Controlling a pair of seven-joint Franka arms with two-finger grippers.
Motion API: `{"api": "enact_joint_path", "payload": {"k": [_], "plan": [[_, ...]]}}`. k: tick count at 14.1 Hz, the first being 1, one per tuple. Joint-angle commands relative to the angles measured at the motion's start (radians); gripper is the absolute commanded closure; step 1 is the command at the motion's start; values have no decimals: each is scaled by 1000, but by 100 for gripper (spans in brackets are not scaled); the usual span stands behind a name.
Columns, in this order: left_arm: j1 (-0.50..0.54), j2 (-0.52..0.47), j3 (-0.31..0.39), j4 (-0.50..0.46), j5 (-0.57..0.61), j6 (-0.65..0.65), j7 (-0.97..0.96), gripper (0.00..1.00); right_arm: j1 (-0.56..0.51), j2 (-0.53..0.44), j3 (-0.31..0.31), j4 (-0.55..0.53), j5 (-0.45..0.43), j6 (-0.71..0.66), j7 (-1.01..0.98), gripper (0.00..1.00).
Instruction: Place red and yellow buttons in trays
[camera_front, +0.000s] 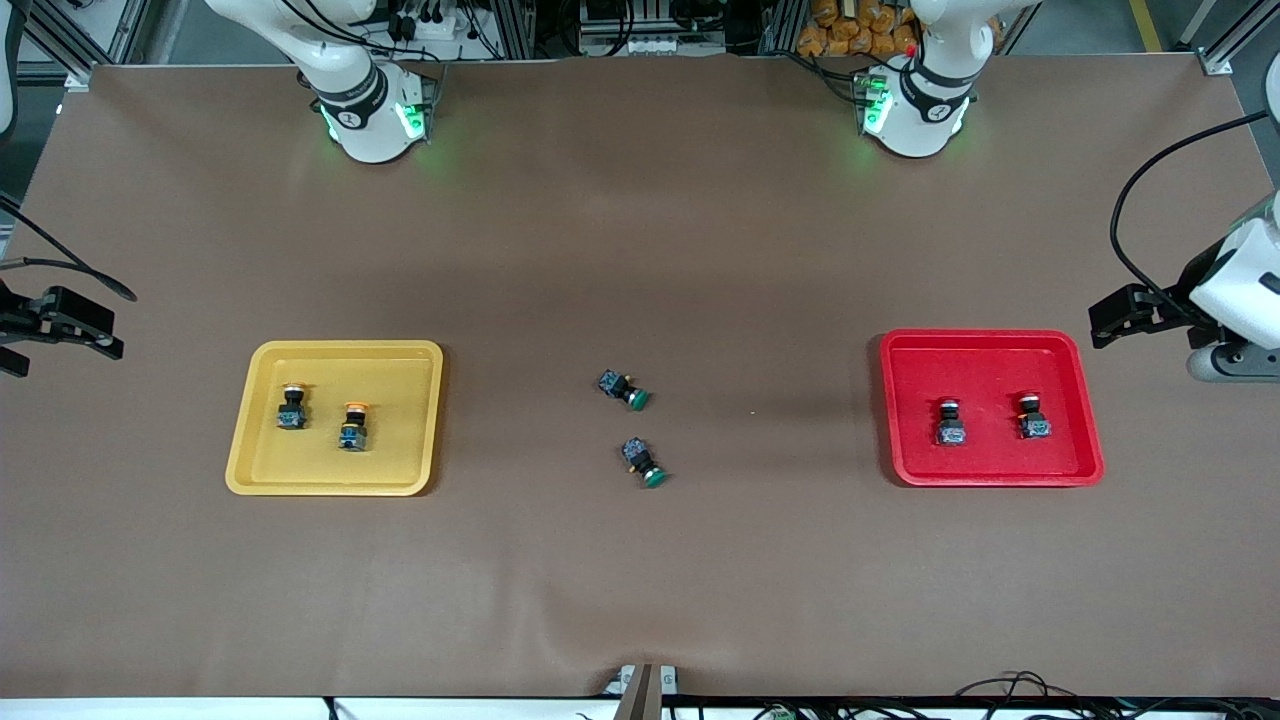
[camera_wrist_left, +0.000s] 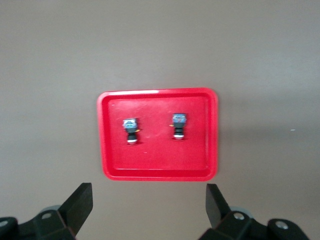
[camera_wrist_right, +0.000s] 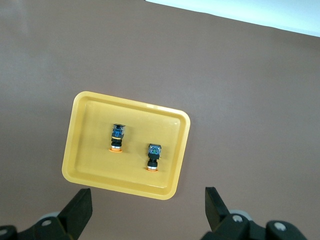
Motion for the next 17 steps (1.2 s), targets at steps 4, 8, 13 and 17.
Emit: {"api": "enact_joint_path", "payload": {"k": [4, 8, 13, 17], "plan": [[9, -7, -7, 35, -52, -55, 14, 0, -7, -3, 11, 1, -20, 4, -7, 0], [11, -13, -2, 35, -53, -86, 14, 0, 7, -3, 14, 1, -23, 4, -7, 0], [-8, -53, 4, 27, -56, -106, 17, 0, 7, -3, 13, 1, -26, 7, -7, 0], [-202, -82, 177, 18, -52, -130, 15, 0, 5, -1, 11, 1, -29, 15, -7, 0]]}}
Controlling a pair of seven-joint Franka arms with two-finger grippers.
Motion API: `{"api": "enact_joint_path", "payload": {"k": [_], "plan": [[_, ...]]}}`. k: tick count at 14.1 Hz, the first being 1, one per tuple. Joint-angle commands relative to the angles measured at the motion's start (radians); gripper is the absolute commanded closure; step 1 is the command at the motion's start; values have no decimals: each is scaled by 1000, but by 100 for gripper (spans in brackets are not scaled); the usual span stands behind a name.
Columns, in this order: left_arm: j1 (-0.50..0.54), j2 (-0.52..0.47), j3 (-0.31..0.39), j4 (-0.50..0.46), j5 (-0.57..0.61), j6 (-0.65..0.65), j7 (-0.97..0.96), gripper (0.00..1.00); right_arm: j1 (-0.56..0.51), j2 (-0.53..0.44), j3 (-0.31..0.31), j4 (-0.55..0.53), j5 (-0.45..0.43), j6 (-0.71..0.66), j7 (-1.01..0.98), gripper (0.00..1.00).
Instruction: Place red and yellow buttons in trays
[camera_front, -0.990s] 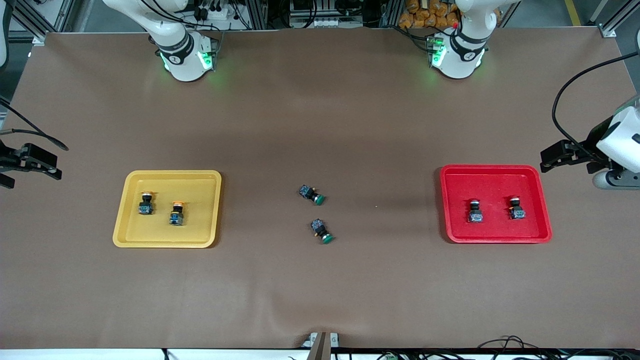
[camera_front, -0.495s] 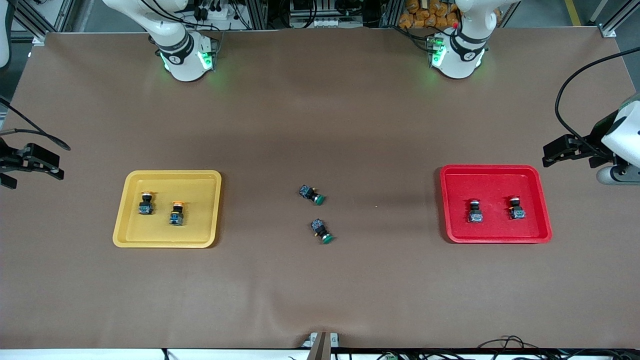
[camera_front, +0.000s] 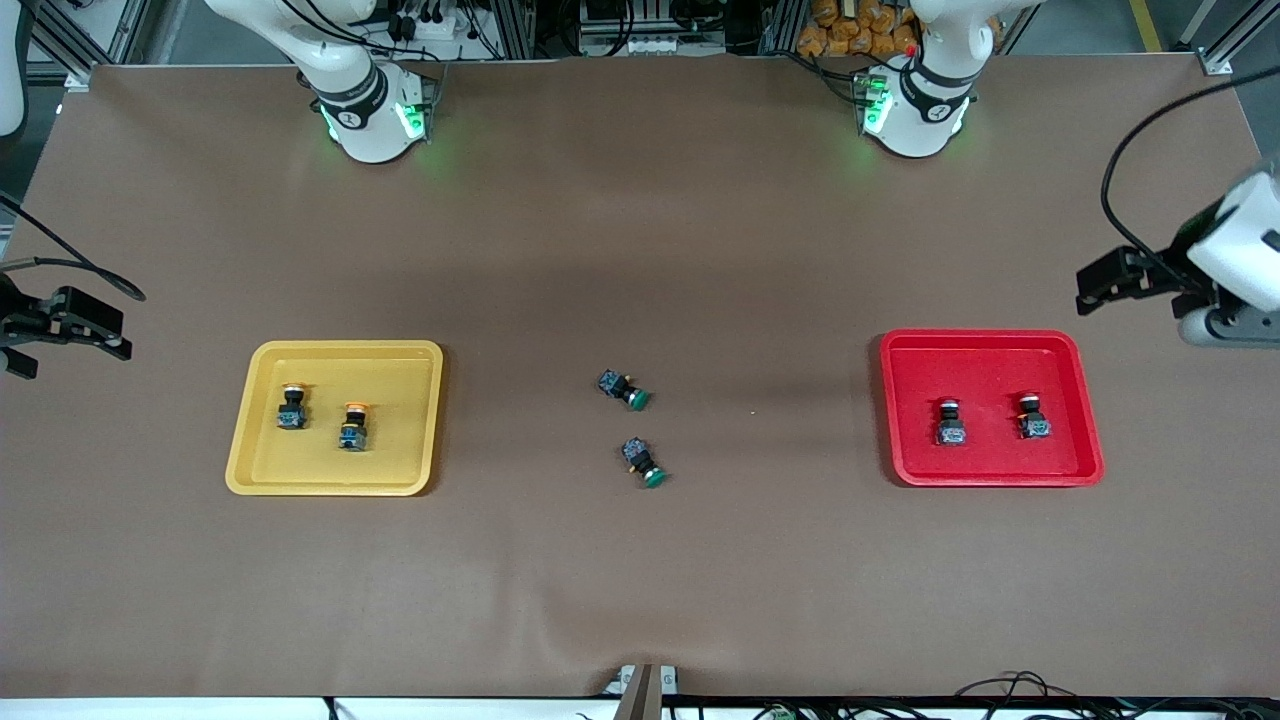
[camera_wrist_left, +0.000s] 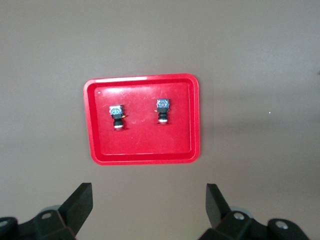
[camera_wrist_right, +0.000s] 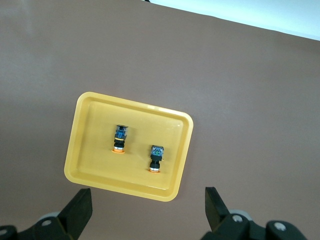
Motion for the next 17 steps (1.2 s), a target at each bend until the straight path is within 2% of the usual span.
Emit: {"api": "enact_joint_path", "payload": {"k": [1, 3, 6, 9, 17], "plan": [[-141, -35, 140, -12, -16, -35, 7, 0, -4, -1, 5, 1, -28, 14, -5, 0], [-175, -78, 177, -59, -17, -41, 4, 0, -11, -1, 4, 1, -30, 14, -7, 0], [-175, -144, 177, -159, -18, -2, 1, 0, -12, -3, 1, 1, -33, 12, -7, 0], [-160, -107, 176, -143, -33, -5, 3, 0, -9, -1, 1, 1, -44, 14, -7, 0], [-154, -105, 177, -143, -50, -5, 3, 0, -9, -3, 1, 1, -47, 14, -5, 0]]}}
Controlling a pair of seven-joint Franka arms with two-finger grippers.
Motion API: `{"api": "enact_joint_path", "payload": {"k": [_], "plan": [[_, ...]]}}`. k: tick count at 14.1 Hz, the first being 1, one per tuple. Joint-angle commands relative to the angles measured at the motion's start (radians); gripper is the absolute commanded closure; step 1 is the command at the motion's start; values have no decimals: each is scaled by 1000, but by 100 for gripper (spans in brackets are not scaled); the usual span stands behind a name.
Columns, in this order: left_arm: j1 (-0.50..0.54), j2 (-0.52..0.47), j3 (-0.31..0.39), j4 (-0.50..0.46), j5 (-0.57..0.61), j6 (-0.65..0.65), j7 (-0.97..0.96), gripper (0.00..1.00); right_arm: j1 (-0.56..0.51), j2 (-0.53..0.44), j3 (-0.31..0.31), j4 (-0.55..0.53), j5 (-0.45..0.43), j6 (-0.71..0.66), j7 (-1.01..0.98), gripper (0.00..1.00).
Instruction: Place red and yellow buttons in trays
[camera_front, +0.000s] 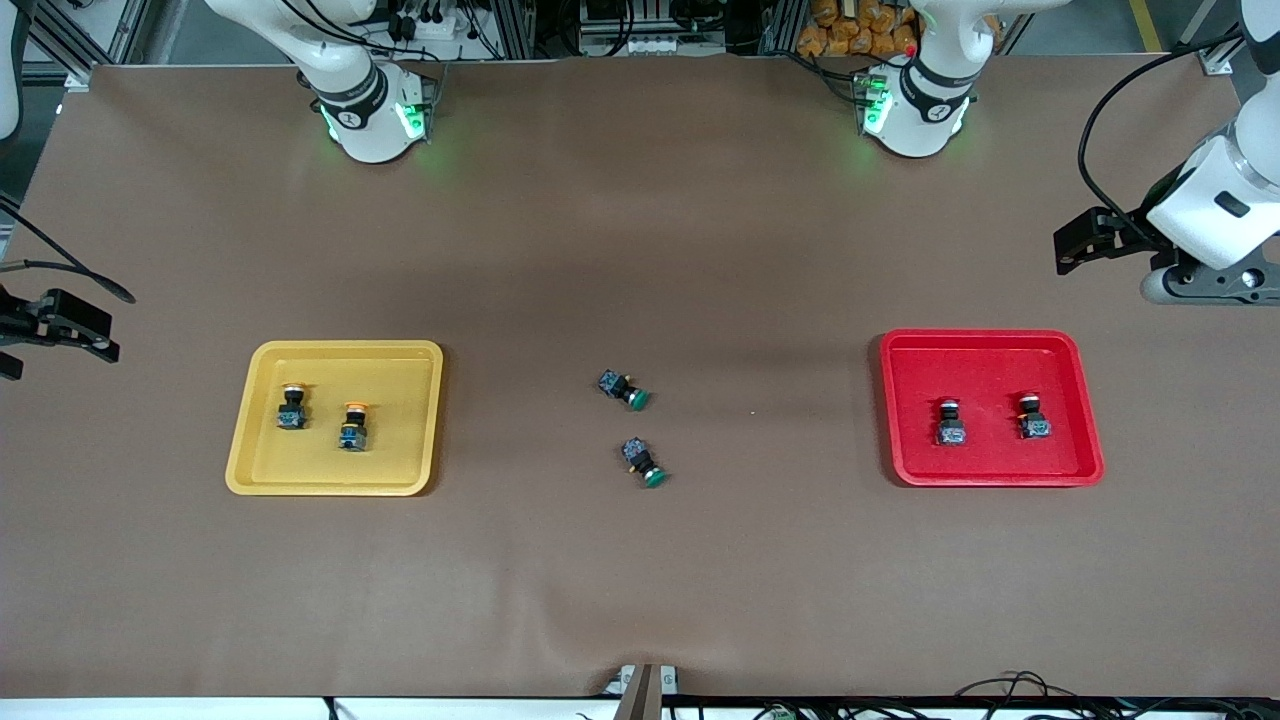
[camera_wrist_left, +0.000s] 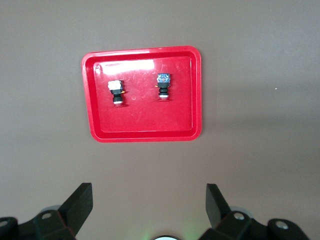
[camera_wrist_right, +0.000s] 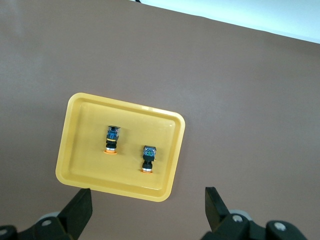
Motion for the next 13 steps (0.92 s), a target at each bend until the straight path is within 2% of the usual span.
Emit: {"api": "enact_joint_path", "payload": {"k": [1, 13], "plan": [[11, -10, 2, -9, -21, 11, 3, 0, -6, -4, 7, 1, -26, 3, -5, 0], [29, -8, 2, -4, -31, 12, 15, 0, 1, -2, 7, 1, -29, 5, -5, 0]]}}
